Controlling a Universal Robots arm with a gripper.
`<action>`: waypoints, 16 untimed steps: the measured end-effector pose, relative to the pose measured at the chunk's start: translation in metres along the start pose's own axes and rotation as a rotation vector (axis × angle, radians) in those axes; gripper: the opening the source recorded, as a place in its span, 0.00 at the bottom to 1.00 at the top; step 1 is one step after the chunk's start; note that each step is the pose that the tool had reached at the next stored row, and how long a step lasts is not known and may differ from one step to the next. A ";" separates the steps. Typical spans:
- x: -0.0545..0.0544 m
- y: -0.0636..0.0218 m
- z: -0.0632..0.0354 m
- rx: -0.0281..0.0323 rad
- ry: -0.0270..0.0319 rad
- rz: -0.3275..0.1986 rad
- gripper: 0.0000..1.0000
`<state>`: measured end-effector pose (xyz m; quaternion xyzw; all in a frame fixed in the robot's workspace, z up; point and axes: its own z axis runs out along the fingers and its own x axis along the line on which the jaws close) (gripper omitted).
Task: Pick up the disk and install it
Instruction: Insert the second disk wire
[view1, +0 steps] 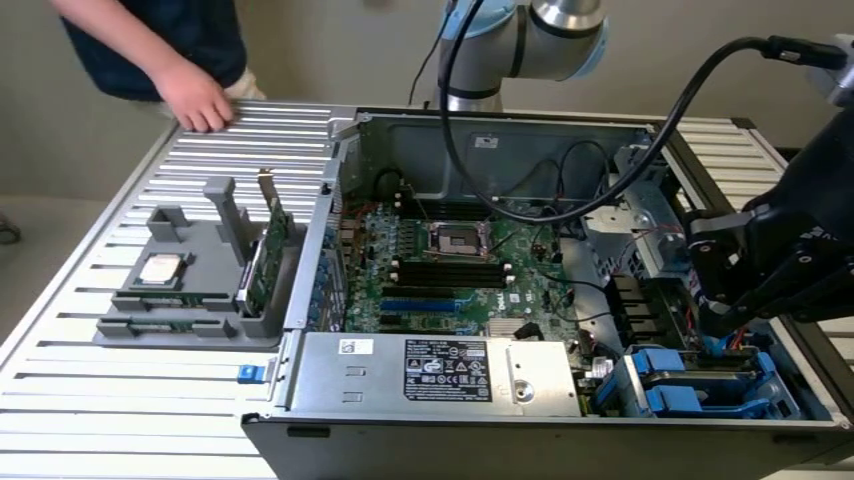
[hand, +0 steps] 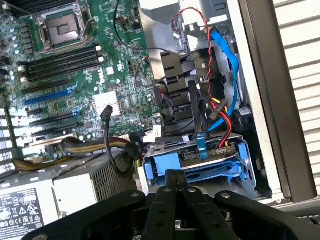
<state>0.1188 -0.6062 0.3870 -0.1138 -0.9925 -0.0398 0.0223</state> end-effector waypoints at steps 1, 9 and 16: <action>0.000 0.0000 0.0000 0.0006 -0.0002 -0.018 0.11; 0.000 0.0000 0.0000 0.0054 -0.0024 -0.164 0.11; 0.000 0.0000 0.0000 0.0094 -0.0057 -0.292 0.11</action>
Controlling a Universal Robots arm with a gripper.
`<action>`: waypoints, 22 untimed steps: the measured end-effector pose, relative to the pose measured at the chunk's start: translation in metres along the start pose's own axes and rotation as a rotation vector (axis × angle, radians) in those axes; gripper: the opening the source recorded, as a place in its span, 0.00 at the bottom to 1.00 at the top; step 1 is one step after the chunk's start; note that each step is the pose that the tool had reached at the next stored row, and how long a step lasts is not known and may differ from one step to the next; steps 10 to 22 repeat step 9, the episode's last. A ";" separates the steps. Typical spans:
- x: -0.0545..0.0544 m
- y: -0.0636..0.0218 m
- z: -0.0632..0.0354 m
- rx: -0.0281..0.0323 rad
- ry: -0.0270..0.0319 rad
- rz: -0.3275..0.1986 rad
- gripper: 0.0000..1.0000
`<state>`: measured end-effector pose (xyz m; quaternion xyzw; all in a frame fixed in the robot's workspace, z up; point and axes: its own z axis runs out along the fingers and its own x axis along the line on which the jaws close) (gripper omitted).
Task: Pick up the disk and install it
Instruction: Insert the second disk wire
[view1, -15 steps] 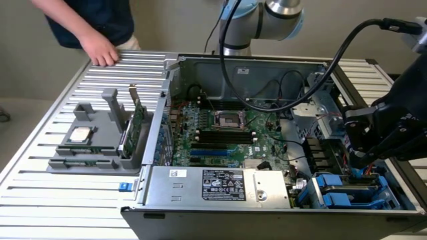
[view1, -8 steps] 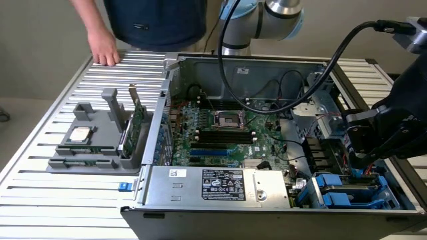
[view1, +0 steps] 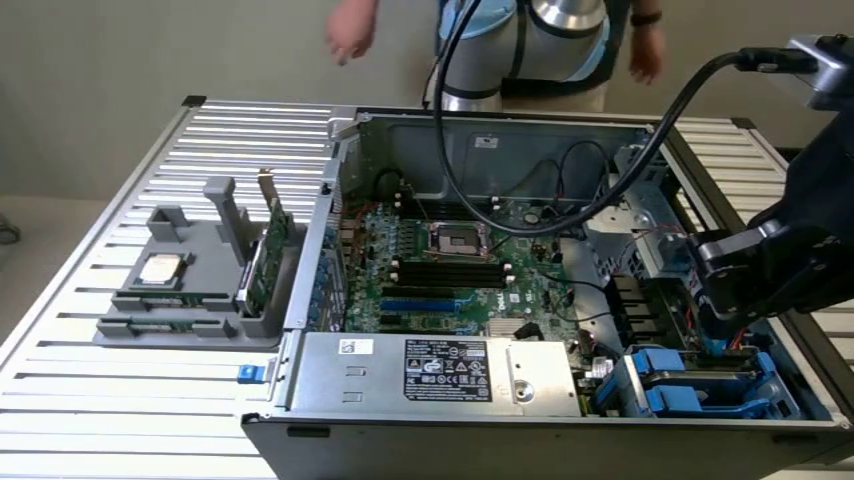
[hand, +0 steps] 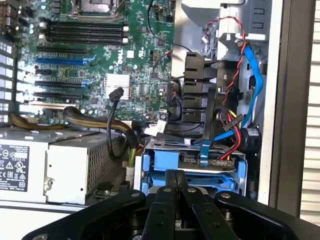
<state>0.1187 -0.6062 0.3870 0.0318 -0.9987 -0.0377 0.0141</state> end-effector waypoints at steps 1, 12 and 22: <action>0.000 0.0000 0.0000 0.0005 -0.0011 -0.018 0.11; 0.000 0.0000 0.0000 0.0005 -0.0037 -0.050 0.11; 0.000 0.0000 0.0000 0.0005 -0.0037 -0.050 0.11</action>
